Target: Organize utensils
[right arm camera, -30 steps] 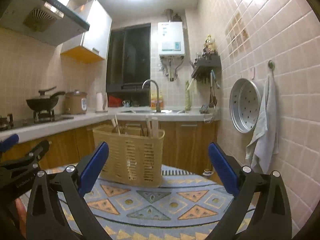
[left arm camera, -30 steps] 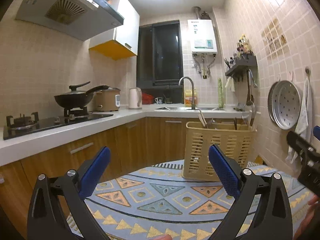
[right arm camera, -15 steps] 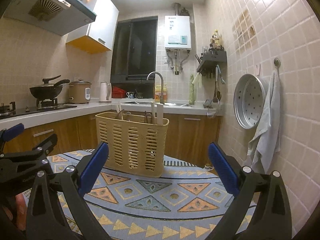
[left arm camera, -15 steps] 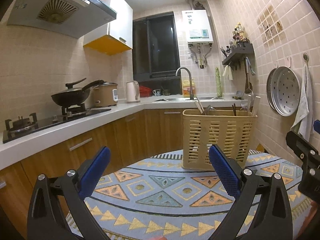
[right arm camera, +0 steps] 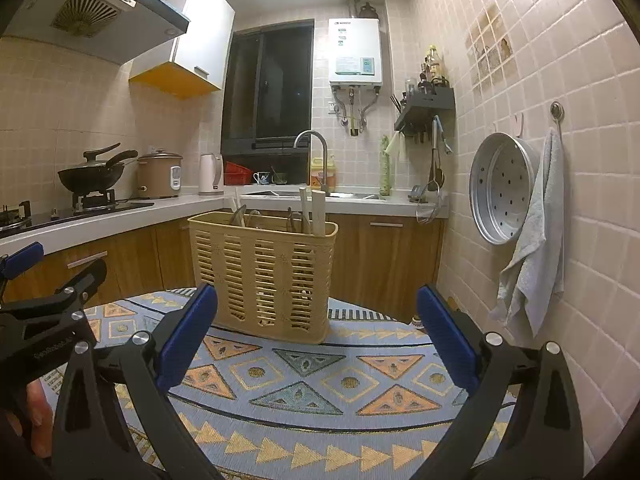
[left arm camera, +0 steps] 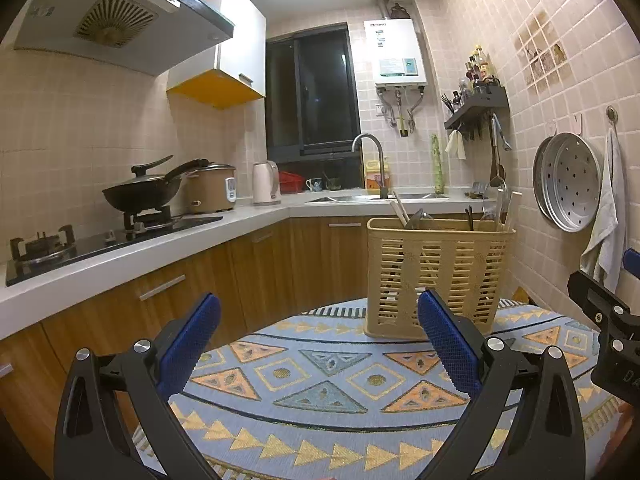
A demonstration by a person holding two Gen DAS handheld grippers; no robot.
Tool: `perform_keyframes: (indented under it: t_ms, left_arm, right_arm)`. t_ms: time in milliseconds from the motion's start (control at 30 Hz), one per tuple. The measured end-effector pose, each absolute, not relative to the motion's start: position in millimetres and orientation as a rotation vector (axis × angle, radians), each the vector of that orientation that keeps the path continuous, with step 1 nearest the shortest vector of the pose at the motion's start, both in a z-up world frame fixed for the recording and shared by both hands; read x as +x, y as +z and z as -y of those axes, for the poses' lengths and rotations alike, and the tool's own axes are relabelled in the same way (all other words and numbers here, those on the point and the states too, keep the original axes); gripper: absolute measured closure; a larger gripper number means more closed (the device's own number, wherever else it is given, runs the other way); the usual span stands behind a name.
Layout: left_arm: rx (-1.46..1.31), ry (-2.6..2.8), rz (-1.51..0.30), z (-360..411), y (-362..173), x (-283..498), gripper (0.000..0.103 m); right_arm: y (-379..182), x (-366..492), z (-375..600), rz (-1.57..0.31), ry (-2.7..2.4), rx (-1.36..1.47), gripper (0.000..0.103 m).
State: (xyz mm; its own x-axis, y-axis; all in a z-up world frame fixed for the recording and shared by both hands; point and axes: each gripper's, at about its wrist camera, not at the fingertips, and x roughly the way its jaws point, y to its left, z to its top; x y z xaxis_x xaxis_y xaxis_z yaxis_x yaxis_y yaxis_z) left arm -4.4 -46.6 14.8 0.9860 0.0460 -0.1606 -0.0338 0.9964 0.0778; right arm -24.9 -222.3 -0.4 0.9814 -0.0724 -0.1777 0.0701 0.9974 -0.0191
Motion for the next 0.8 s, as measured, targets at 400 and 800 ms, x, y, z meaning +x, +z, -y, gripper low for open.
perform_keyframes:
  t_ms: [400,800]
  left_arm:
    - [0.051,0.034,-0.181,40.7,15.5,-0.7,0.007]
    - [0.054,0.029,-0.182,42.2,15.9,-1.4,0.007]
  right_arm:
    - [-0.8,-23.3,220.0,-0.184,-0.076,-0.030,0.008]
    - [-0.5,-20.7,224.7,-0.198,-0.074,-0.012,0.008]
